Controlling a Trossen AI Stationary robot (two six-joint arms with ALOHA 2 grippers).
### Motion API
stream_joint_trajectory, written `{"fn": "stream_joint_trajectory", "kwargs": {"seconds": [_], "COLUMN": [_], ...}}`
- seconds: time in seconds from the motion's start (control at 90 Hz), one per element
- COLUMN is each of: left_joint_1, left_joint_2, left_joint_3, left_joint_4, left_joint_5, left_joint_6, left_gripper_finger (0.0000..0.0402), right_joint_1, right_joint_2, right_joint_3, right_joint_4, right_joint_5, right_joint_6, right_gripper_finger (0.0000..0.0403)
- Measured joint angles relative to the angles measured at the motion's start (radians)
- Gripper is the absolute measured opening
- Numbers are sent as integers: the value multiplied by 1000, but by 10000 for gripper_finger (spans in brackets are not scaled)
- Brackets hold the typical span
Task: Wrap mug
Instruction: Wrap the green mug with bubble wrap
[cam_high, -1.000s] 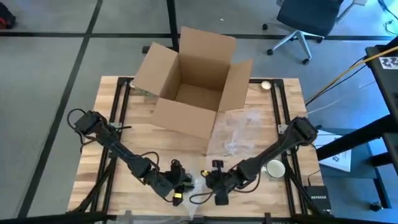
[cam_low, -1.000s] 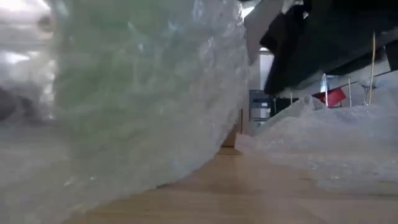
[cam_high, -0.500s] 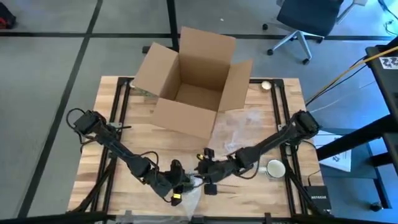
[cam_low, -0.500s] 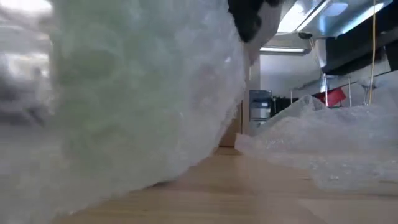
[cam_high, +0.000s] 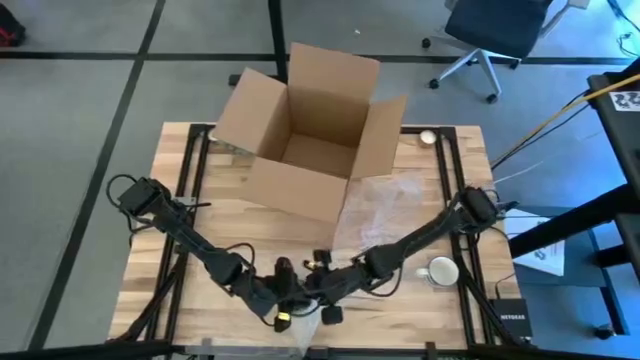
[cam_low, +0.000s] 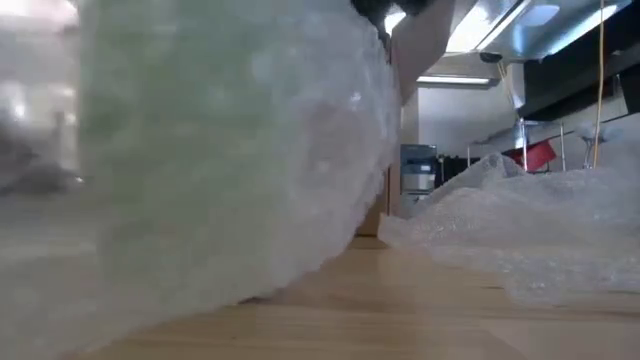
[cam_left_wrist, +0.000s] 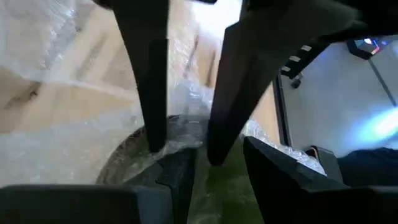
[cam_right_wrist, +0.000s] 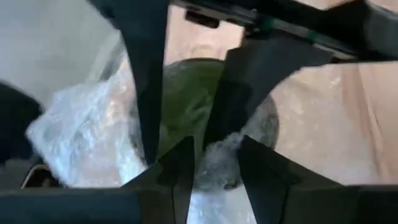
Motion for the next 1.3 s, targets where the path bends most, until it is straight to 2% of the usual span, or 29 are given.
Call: {"fn": "stream_joint_trajectory", "kwargs": {"seconds": [0.144, 0.3, 0.478, 0.667, 0.878, 1.089, 1.2, 1.3], "left_joint_1": [-17, -42, -59, -27, -10, -9, -10, -10], "left_joint_2": [-68, -164, -222, -175, -74, -20, -18, -21], "left_joint_3": [-5, -1, -1, -1, 1, 4, 4, 4], "left_joint_4": [-67, -169, -281, -273, -226, -179, -177, -174], "left_joint_5": [8, -13, -149, -152, -75, -42, -40, -34], "left_joint_6": [-18, -36, -56, -56, -125, -148, -147, -134], "left_gripper_finger": [124, 124, 124, 124, 124, 125, 125, 125], "right_joint_1": [0, 0, 0, -13, -14, -13, -13, -13], "right_joint_2": [32, 40, 40, 75, 83, 84, 81, 84], "right_joint_3": [76, 87, 86, 88, 88, 89, 123, 195], "right_joint_4": [-134, -132, -120, -66, -75, -68, -115, -226], "right_joint_5": [-4, -10, -11, -30, -23, -27, -31, -36], "right_joint_6": [-26, -42, -42, -39, -34, -40, -47, -74], "right_gripper_finger": [110, 110, 110, 110, 110, 110, 110, 110]}}
